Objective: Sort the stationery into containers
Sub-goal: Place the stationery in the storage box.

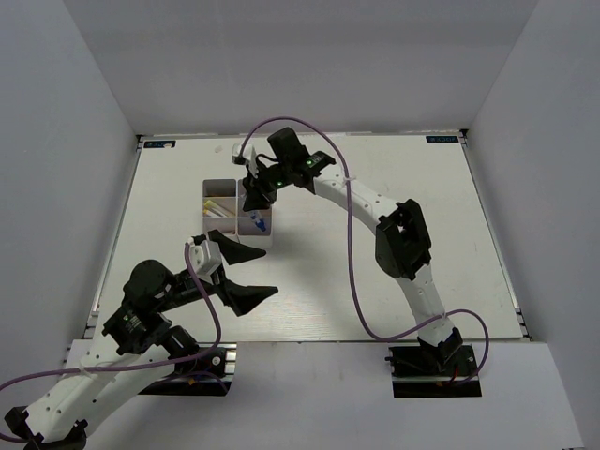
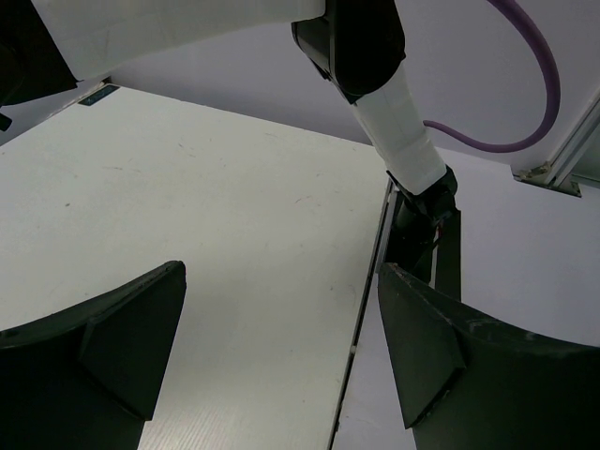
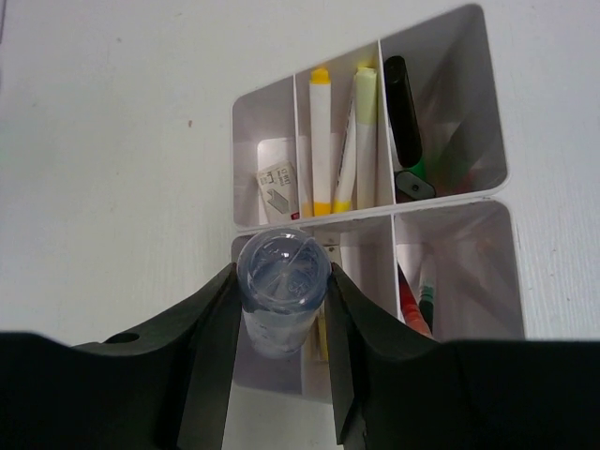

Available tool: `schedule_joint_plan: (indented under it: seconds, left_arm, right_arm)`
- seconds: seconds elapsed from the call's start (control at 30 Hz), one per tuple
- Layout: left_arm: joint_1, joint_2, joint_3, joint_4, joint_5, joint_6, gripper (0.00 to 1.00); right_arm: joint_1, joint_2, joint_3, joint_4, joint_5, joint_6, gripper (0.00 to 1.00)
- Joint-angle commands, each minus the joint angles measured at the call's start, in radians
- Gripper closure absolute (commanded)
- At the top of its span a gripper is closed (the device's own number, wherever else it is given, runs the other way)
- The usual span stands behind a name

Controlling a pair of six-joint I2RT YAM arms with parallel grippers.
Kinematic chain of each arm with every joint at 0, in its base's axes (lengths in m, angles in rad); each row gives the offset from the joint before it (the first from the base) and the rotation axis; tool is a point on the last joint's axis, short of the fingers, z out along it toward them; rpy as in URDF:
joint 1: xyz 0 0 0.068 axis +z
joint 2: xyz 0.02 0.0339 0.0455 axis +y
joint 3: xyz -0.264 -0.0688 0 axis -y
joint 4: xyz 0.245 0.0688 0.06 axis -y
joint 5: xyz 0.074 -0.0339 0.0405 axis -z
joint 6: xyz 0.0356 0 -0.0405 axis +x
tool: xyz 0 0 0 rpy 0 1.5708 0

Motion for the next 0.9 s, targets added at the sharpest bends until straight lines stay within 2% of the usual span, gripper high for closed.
schedule_joint_plan:
  seconds: [0.0, 0.07, 0.13, 0.17, 0.3, 0.4, 0.67, 0.87]
  left_arm:
    - [0.005, 0.008, -0.003, 0.01, 0.001, 0.012, 0.07]
    - [0.005, 0.008, -0.003, 0.01, 0.001, 0.012, 0.07]
    - [0.005, 0.008, -0.003, 0.01, 0.001, 0.012, 0.07]
    - [0.005, 0.008, -0.003, 0.01, 0.001, 0.012, 0.07]
    - [0.005, 0.008, -0.003, 0.01, 0.001, 0.012, 0.07]
    - [0.005, 0.008, -0.003, 0.0, 0.001, 0.021, 0.07]
    - [0.005, 0.008, -0.003, -0.009, -0.027, 0.021, 0.07]
    - [0.005, -0.001, -0.003, -0.009, -0.045, 0.041, 0.06]
  right_arm:
    - [0.011, 0.001, 0.052, 0.034, 0.023, -0.042, 0.98]
    - [0.018, -0.001, 0.041, 0.027, 0.026, -0.063, 0.9]
    - [0.031, -0.007, 0.024, 0.014, 0.034, -0.078, 0.72]
    - [0.035, -0.01, 0.02, 0.004, 0.043, -0.101, 0.58]
    - [0.06, -0.03, -0.02, 0.0, 0.072, -0.129, 0.45]
    - [0.066, -0.044, -0.048, 0.0, 0.083, -0.134, 0.39]
    - [0.061, -0.156, -0.1, 0.014, 0.124, -0.122, 0.36]
    - [0.023, -0.39, -0.31, 0.059, 0.242, -0.117, 0.31]
